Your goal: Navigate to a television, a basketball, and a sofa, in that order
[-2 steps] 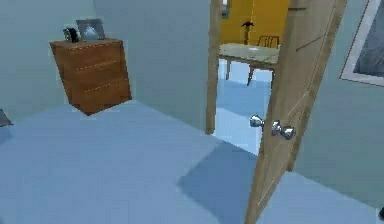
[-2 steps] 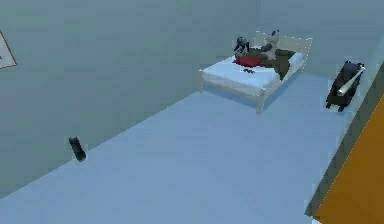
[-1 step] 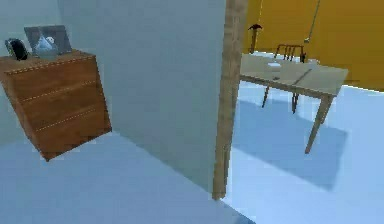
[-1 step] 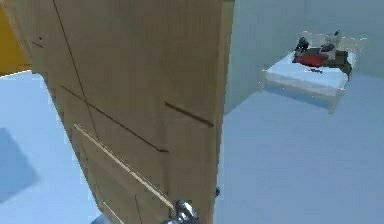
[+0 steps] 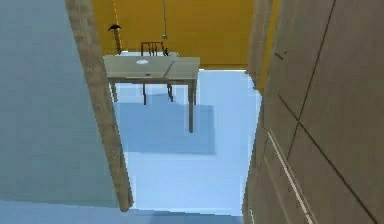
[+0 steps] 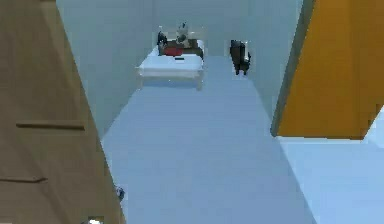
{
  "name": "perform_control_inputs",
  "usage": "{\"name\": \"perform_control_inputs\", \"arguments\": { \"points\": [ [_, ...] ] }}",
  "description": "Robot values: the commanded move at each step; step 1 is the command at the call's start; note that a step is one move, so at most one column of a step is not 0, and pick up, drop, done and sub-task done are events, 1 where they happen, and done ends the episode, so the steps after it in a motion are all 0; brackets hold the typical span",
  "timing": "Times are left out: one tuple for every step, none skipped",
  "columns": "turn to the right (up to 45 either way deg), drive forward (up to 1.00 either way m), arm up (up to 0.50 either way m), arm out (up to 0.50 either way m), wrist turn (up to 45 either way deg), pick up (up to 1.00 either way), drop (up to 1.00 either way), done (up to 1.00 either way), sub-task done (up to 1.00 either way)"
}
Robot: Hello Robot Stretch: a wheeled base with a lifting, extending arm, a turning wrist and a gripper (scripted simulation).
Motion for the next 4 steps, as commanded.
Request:
{"name": "perform_control_inputs", "arguments": {
  "points": [
    [0.0, 1.0, 0.0, 0.0, 0.0, 0.0, 0.0, 0.0, 0.0],
    [12.0, 0.0, 0.0, 0.0, 0.0, 0.0, 0.0, 0.0, 0.0],
    [0.0, 0.2, 0.0, 0.0, 0.0, 0.0, 0.0, 0.0, 0.0],
    [-39.0, 0.0, 0.0, 0.0, 0.0, 0.0, 0.0, 0.0, 0.0]
  ]
}}
